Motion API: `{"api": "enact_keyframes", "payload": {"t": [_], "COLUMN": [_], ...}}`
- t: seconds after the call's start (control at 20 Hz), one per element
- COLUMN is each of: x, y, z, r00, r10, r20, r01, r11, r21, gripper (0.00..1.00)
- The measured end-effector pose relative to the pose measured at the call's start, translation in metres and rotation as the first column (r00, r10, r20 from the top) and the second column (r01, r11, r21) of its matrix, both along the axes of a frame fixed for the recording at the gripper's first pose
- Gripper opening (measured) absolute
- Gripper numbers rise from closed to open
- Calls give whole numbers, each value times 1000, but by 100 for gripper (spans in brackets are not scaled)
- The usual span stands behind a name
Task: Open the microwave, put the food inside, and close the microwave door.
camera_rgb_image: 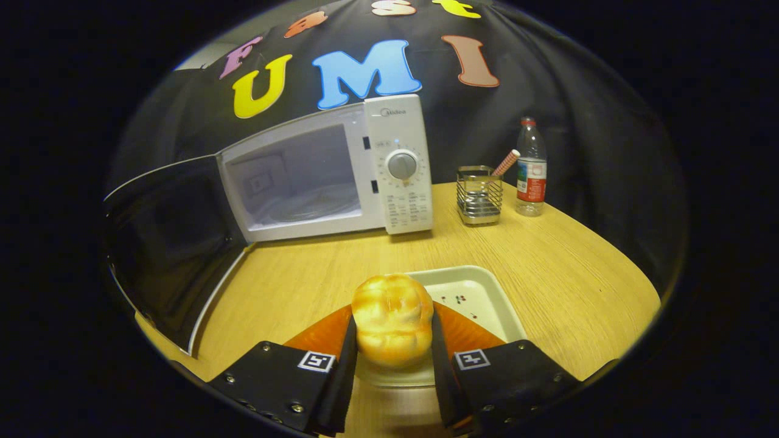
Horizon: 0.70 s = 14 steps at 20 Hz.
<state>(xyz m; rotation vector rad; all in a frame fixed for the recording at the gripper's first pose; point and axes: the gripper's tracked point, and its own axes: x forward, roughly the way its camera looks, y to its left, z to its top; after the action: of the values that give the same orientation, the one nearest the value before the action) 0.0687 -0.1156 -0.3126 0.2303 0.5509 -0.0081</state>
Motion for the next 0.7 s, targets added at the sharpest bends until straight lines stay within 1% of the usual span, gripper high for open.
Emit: {"api": "enact_keyframes", "payload": {"t": [0.2, 0.5, 0.7], "x": [21, 63, 93], "y": [43, 101, 127], "z": [41, 69, 70], "r00": [992, 982, 980], "r10": [60, 86, 89], "r20": [111, 166, 177], "r01": [-66, -115, -122], "r11": [997, 978, 975], "r21": [46, 176, 188], "gripper": [57, 57, 57]}}
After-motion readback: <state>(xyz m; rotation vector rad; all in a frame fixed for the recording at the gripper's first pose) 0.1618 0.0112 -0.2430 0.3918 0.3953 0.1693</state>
